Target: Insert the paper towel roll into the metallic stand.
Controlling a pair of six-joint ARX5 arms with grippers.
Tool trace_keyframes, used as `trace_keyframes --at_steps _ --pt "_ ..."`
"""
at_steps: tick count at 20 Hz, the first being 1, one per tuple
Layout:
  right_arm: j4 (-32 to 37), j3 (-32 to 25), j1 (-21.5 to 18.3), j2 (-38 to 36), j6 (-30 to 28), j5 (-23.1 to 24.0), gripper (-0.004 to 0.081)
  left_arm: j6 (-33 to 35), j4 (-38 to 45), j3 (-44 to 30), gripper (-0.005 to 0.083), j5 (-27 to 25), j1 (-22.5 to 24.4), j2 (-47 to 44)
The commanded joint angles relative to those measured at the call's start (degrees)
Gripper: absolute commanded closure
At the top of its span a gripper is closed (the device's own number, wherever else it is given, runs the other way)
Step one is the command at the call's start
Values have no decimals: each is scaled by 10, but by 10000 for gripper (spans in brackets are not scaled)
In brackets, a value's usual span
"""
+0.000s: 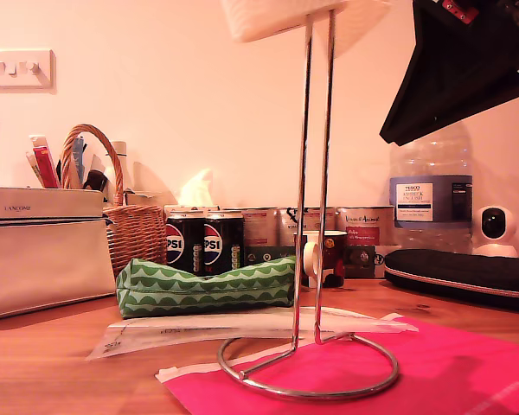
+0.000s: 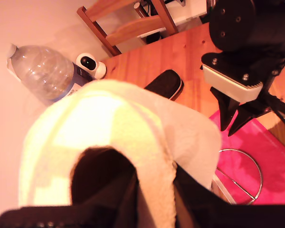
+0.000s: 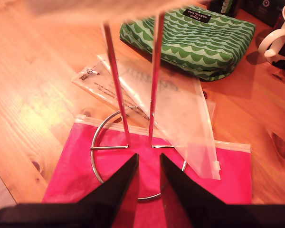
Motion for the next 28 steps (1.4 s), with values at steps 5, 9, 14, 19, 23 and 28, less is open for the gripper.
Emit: trace_keyframes --at_steps 5,9,14,19,23,28 --pt "0 -4 -1 -2 -11 0 626 -11 7 16 795 0 1 -15" --pt "85 -49 -1 7 4 -8 568 -19 3 16 795 -11 5 -33" --pt "334 -183 -1 42 25 -69 568 -30 2 16 795 -14 12 -47" --pt "489 -257 -5 56 36 -66 555 -37 2 16 795 -14 33 -64" --pt "565 -261 -9 111 40 -62 516 -49 1 16 795 -14 59 -78" --pt "676 -261 -14 220 45 -60 515 -50 1 16 795 -3 76 -85"
